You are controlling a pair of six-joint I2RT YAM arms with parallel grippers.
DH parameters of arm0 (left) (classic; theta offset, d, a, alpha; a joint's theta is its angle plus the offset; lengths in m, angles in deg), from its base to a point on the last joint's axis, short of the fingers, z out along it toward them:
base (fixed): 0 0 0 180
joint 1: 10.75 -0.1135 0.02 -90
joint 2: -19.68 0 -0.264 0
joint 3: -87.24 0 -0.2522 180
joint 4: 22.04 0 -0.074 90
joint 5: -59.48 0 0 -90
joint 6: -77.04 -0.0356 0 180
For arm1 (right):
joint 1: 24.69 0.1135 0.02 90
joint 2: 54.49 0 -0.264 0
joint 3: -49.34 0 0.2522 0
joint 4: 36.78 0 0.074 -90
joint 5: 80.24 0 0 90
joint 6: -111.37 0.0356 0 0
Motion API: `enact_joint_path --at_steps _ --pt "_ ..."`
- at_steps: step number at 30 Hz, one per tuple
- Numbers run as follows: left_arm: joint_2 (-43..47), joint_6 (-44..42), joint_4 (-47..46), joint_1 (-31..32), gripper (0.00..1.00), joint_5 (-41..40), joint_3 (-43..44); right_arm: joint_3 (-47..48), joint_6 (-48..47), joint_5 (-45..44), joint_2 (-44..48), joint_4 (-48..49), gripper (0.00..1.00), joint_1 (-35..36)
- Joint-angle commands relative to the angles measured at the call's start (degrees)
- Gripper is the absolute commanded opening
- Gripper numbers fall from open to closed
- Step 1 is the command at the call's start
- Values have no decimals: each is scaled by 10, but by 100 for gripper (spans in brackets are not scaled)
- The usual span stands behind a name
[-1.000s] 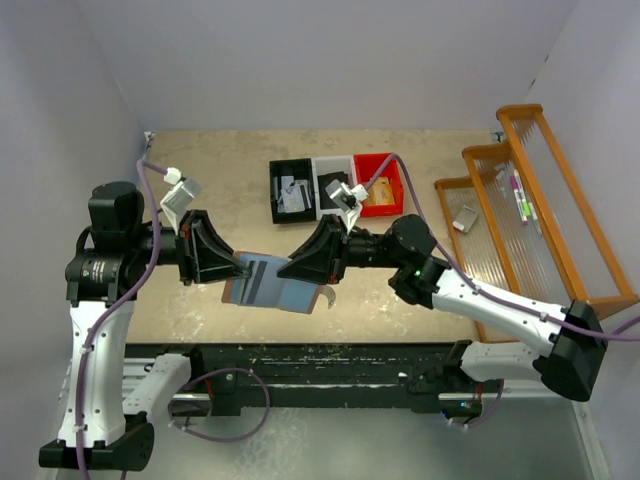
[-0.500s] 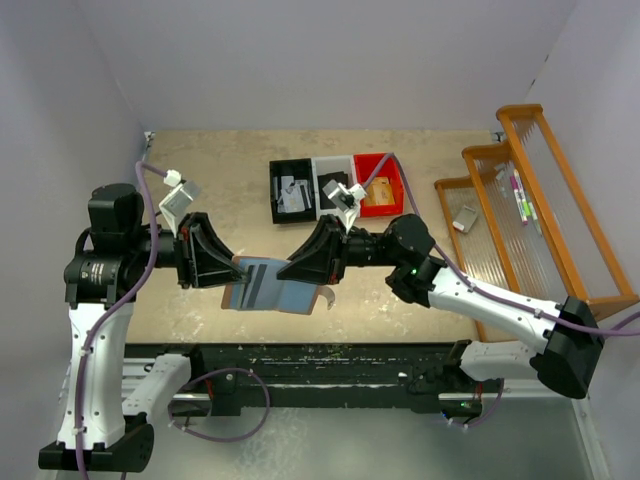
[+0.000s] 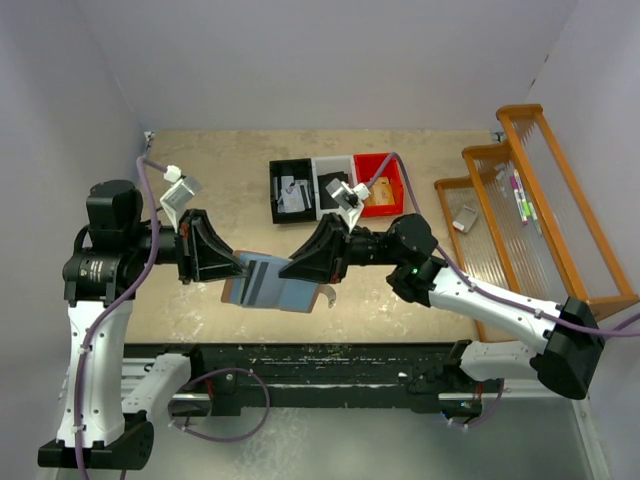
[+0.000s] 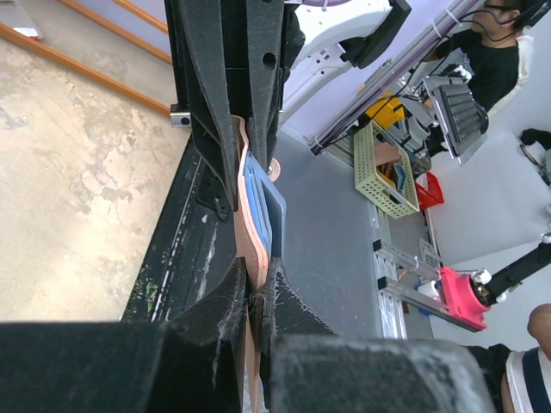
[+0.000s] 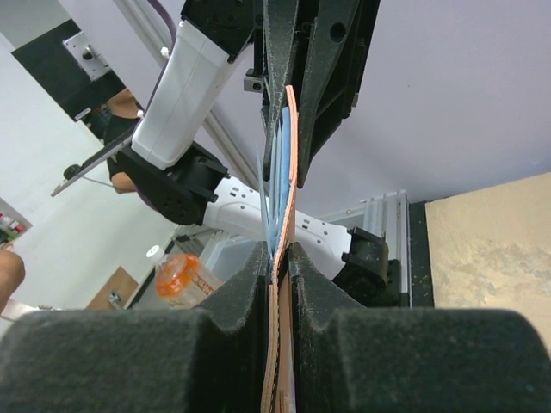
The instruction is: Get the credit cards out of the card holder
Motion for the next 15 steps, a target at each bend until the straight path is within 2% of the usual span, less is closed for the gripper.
enact_joint_path --at_steps 1,2,3,5,6,7,11,15 --pt "27 67 -87 2 0 -24 -3 0 -2 0 16 48 0 0" --pt "31 72 -96 2 0 -47 -3 1 -3 -2 18 44 3 0" --pt "36 71 -100 2 0 -62 1 2 -4 -6 20 39 13 -1" --pt "40 34 -83 2 0 -133 21 5 -8 -22 23 18 53 0" --pt "39 8 -60 2 0 -158 31 8 -15 -34 26 1 65 0" --pt "38 -19 -44 2 0 -182 42 12 -25 -46 29 -18 73 0" --pt "34 -91 -4 2 0 -270 56 28 -64 -113 40 -93 86 -1" --pt "29 -110 9 2 0 -275 63 39 -88 -158 54 -142 91 -1"
